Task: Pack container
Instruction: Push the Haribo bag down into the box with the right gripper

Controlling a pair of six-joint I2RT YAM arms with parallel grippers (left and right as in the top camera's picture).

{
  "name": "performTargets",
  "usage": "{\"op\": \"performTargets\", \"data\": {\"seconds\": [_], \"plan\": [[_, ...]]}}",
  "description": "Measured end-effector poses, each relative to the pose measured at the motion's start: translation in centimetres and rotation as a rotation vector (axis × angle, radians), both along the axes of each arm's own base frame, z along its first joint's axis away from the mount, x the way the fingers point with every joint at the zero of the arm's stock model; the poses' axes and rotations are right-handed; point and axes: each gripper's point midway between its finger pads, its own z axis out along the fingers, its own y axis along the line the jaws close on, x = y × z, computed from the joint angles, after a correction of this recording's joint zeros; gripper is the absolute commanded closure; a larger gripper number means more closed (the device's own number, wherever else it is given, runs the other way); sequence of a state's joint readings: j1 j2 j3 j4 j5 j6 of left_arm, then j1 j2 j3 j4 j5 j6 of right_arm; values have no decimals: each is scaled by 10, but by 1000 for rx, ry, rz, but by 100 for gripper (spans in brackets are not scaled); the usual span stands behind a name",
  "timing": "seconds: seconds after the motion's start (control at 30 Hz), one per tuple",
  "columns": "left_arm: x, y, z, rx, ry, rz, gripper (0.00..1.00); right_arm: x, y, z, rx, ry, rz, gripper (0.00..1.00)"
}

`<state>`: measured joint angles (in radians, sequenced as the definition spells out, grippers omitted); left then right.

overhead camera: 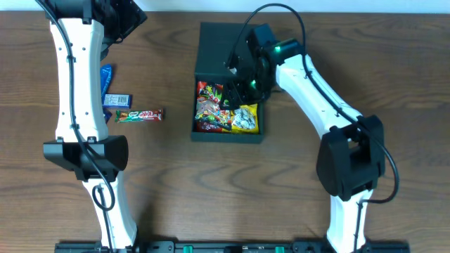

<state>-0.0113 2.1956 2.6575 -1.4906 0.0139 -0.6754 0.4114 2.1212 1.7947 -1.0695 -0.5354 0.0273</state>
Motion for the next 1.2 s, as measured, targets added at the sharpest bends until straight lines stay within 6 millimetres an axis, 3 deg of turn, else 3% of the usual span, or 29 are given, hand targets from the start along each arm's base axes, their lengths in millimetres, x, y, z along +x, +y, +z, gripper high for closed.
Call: {"op": "performTargets", "data": {"seconds": [0.2, 0.6, 1.0, 1.2], "plan": [[0, 1, 0, 3, 0, 1, 5, 2, 9, -15, 56, 24, -56, 36], [0, 1, 0, 3, -2, 2, 5, 3, 13, -27, 79, 136, -234, 33], [0, 1, 0, 3, -2, 2, 5, -1, 32, -39, 106, 143, -264, 33], [1, 1, 0, 3, -3, 2, 4, -6, 37, -30, 168, 232, -304, 48]]}}
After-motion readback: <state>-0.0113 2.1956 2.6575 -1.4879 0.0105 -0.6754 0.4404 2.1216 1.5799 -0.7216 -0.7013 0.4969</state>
